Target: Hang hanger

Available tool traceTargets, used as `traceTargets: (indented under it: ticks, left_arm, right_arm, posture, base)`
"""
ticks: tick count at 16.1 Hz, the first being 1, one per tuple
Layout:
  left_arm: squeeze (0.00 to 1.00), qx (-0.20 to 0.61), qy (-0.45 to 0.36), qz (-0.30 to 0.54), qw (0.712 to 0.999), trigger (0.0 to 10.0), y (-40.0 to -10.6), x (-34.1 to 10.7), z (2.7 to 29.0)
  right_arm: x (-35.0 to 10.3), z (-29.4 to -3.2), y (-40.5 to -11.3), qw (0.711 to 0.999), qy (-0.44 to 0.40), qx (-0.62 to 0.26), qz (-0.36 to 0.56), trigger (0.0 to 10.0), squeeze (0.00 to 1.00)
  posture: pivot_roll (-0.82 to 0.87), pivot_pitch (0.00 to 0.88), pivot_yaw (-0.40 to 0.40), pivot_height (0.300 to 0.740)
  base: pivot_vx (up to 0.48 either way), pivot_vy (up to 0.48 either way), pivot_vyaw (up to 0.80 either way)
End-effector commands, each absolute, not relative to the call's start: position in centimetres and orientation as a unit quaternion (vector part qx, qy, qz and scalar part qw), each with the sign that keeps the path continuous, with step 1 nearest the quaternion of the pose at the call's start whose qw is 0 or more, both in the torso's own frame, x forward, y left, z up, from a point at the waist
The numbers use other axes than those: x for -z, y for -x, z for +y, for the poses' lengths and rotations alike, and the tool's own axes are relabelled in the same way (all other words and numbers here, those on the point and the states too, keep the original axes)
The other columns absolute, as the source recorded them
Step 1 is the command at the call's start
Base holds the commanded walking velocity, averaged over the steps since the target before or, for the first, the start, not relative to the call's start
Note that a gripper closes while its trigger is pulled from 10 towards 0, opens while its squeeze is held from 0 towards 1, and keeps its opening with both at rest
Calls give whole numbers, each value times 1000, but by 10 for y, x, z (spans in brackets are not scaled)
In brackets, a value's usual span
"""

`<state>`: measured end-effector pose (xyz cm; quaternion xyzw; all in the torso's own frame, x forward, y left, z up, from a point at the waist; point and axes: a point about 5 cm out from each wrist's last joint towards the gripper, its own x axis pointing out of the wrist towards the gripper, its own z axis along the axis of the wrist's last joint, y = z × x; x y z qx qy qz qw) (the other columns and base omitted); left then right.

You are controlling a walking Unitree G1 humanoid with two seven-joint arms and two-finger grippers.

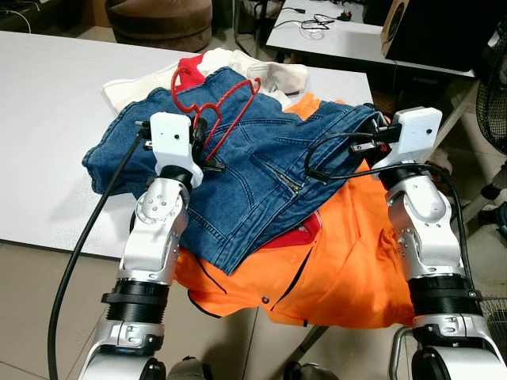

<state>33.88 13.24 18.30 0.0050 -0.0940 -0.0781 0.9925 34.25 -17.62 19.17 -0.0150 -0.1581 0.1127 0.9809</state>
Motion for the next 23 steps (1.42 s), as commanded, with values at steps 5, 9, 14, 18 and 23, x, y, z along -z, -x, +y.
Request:
traceTargets:
  ticks: [5,9,14,18,23]
  left_arm:
    - [0,99,-9,-106,989,10000,-339,-189,124]
    - [0,108,-14,-107,988,10000,-339,-190,122]
    - [0,118,-15,-108,987,10000,-339,-189,119]
    - [0,125,-19,-106,986,10000,-338,-189,119]
    - [0,127,-22,-109,986,10000,-339,-190,118]
  right_arm:
    - [-194,-182,-339,982,15,-100,-162,0,0]
    - [-193,-180,-338,982,17,-99,-161,0,0]
    - [-192,-179,-337,982,16,-99,-160,0,0]
    - [-190,-178,-336,982,14,-98,-159,0,0]
    - [-190,-180,-337,982,16,-97,-159,0,0]
  posture:
    - [16,49,-19,740]
    - [16,46,-13,740]
    - [16,44,-13,740]
    - [17,42,-6,740]
    - [17,36,-7,740]
  base:
    - [0,0,0]
    - [0,0,0]
    - [0,0,0]
    - [-272,0,0]
    - [-272,0,0]
